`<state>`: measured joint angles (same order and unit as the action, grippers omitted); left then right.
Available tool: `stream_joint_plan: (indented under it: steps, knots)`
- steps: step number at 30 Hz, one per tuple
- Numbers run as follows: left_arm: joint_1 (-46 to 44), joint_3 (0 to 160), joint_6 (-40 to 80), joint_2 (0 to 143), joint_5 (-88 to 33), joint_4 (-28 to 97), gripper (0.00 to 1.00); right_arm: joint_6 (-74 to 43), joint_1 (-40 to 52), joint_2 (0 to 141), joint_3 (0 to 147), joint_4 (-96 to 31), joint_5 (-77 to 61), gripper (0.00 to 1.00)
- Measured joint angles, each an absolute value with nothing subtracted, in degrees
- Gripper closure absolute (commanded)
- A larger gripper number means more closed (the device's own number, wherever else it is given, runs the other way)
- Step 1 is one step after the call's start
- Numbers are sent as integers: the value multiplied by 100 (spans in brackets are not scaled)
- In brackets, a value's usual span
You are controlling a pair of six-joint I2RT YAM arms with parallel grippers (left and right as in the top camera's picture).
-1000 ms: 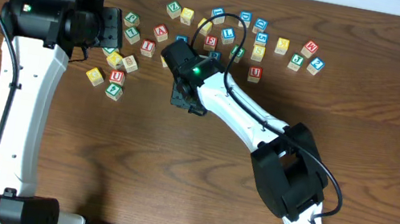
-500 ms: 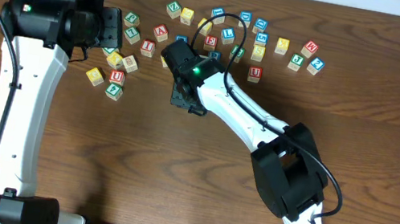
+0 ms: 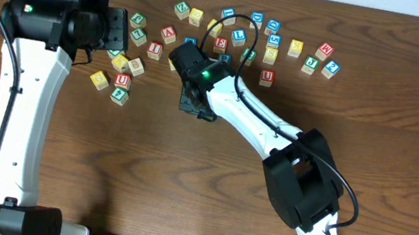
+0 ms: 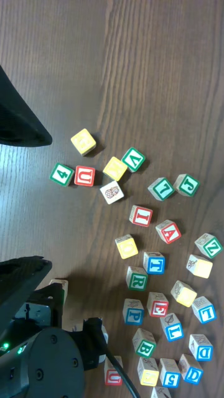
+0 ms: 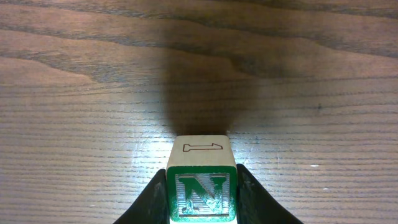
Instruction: Spell out NEURIPS
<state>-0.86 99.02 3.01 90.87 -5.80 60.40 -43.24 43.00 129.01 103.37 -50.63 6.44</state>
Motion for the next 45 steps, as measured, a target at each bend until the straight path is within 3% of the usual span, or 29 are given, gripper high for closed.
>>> stream_joint_plan:
  steps: [25, 45]
  knots:
    - [-86, 9902, 301, 9087, -580, 6040, 44, -4344, 4300, 12901, 10287, -5030, 642, 69]
    - [-86, 9902, 301, 9087, -580, 6040, 44, -4344, 4300, 12901, 10283, -5122, 539, 75]
